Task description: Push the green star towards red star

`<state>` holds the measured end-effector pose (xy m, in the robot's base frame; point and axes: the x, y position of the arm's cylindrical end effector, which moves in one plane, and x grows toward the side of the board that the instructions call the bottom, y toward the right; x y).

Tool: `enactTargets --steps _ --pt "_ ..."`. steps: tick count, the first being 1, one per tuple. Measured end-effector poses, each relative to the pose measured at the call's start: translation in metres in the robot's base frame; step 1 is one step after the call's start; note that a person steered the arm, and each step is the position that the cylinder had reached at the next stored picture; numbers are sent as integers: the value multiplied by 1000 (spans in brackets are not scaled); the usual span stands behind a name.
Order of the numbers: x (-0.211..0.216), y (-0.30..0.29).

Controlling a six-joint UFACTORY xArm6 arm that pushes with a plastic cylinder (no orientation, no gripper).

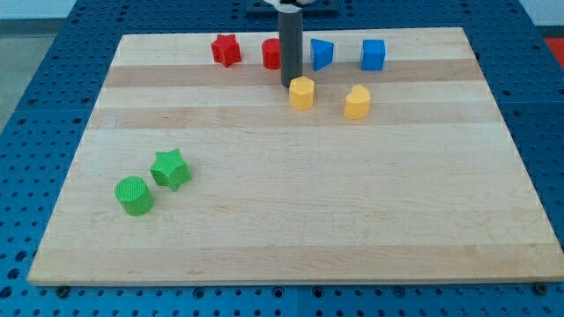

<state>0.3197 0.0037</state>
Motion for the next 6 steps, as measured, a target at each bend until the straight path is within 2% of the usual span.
enactTargets --steps 2,4,5,6 --pt "8 -11" --pt "97 -20" --pt "167 -13" --pt "220 -45"
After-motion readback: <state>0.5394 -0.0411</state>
